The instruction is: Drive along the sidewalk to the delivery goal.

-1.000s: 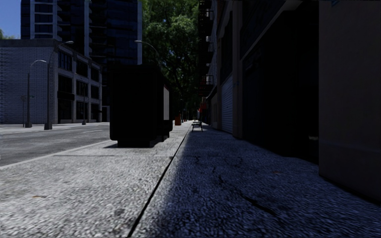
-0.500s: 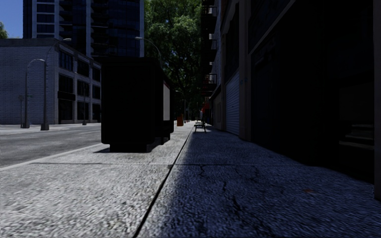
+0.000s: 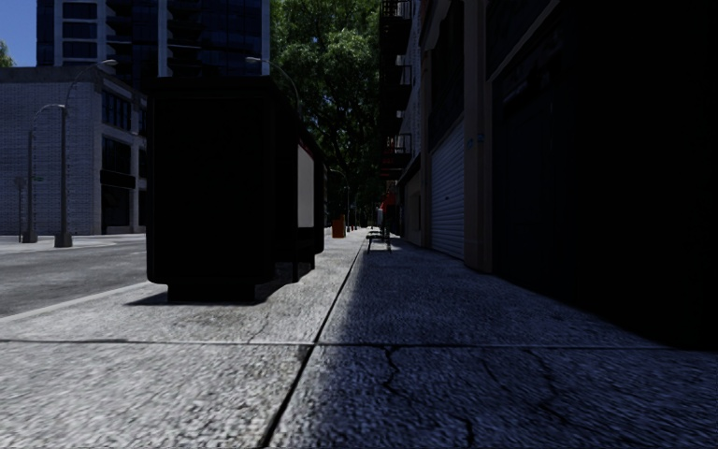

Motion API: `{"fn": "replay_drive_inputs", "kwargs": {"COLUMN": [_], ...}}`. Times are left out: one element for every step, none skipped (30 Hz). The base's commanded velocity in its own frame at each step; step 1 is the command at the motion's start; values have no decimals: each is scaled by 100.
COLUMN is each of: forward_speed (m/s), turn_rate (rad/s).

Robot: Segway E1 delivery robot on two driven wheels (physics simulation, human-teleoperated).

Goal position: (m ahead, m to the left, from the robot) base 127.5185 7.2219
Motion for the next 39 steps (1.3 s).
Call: {"fn": "replay_drive_inputs", "kwargs": {"forward_speed": [200, 200, 200, 200, 200, 200, 200, 200, 200, 200, 200, 200, 200, 200, 200, 200, 200, 200, 200, 200, 200, 200, 200, 200, 200, 200, 200, 200, 200, 200, 200, 200, 200, 200, 200, 200, 200, 200, 200], "turn_rate": [0, 0, 0, 0, 0, 0, 0, 0, 0, 0, 0, 0, 0, 0, 0, 0, 0, 0, 0, 0, 0, 0, 0, 0, 0, 0, 0, 0, 0, 0, 0, 0, 0, 0, 0, 0, 0, 0, 0]}}
